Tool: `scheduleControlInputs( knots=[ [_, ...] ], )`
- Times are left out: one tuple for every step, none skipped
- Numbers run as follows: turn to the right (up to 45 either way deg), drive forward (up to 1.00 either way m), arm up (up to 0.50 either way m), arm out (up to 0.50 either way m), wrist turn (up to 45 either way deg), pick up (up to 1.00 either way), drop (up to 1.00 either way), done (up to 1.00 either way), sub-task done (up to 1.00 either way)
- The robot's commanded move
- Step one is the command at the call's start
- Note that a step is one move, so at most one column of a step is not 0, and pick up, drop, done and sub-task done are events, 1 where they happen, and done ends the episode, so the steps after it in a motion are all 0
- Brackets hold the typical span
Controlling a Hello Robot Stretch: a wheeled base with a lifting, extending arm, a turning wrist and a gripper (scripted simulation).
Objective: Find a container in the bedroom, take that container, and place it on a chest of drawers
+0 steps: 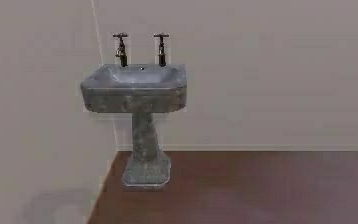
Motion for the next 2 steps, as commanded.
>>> scheduleControlInputs(
  knots=[
    [45.0, 0.00, 0.00, 0.00, 0.0, 0.00, 0.00, 0.00, 0.00],
    [45.0, 0.00, 0.00, 0.00, 0.0, 0.00, 0.00, 0.00, 0.00]
  ],
)
